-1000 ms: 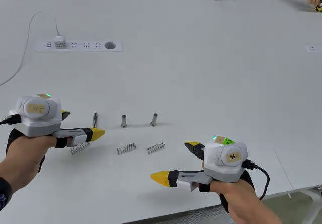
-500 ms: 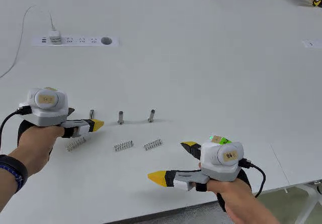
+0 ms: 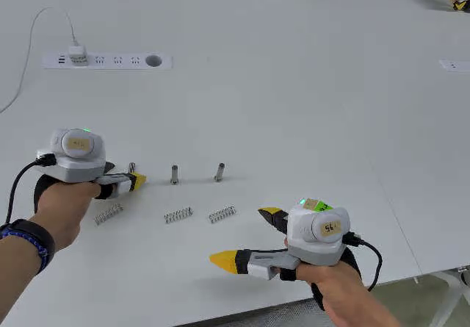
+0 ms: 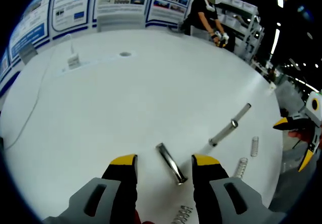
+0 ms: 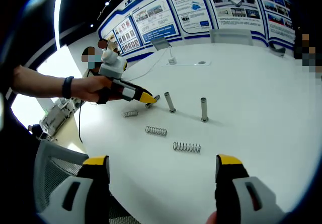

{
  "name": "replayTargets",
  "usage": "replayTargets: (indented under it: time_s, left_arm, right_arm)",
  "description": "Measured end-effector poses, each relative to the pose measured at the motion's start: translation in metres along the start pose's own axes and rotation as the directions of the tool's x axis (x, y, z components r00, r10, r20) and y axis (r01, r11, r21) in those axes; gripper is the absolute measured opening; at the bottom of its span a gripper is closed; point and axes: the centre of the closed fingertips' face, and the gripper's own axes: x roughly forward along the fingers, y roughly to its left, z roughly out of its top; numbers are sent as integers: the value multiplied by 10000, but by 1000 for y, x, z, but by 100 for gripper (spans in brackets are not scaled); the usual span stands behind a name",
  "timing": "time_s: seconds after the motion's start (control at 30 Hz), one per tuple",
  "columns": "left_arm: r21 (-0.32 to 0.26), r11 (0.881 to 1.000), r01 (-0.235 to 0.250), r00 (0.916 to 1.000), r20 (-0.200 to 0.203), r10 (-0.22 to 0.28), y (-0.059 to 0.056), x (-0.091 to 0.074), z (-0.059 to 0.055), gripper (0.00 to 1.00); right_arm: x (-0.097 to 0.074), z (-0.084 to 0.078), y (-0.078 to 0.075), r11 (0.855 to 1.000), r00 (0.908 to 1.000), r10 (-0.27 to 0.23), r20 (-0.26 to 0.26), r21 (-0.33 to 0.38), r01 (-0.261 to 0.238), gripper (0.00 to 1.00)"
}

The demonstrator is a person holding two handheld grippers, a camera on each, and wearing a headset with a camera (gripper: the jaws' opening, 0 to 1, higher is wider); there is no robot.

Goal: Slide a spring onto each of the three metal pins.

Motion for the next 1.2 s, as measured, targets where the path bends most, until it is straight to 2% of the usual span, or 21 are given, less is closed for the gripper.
replayTargets:
  time_s: [0.17, 0.33, 0.73, 0.9, 1.2]
  left_arm:
    - [-75, 9997, -222, 9997, -123, 221, 2, 3, -1, 38]
    - [145, 9984, -541, 9979, -342, 545, 2, 4, -3, 31]
    - [476, 9946, -918, 9927, -741, 951, -5, 9, -2, 16]
    - [741, 9927, -952, 9912, -854, 1014, -6, 10, -1, 13]
    - [765, 9915, -1048, 9891, -959, 1119, -4, 11, 2, 12]
  right_arm:
    - [1, 2, -1, 10000, 10000, -3, 30, 6, 3, 88]
    - [1, 2, -2, 10000, 10000, -1, 51, 20, 1, 88]
    - [0, -1, -4, 10000, 10000, -45, 3, 75, 45, 88]
    - [-1, 0, -5, 9999, 10000, -70, 41, 105, 69, 87]
    - [0, -1, -5, 9999, 10000, -71, 43, 154, 70, 87]
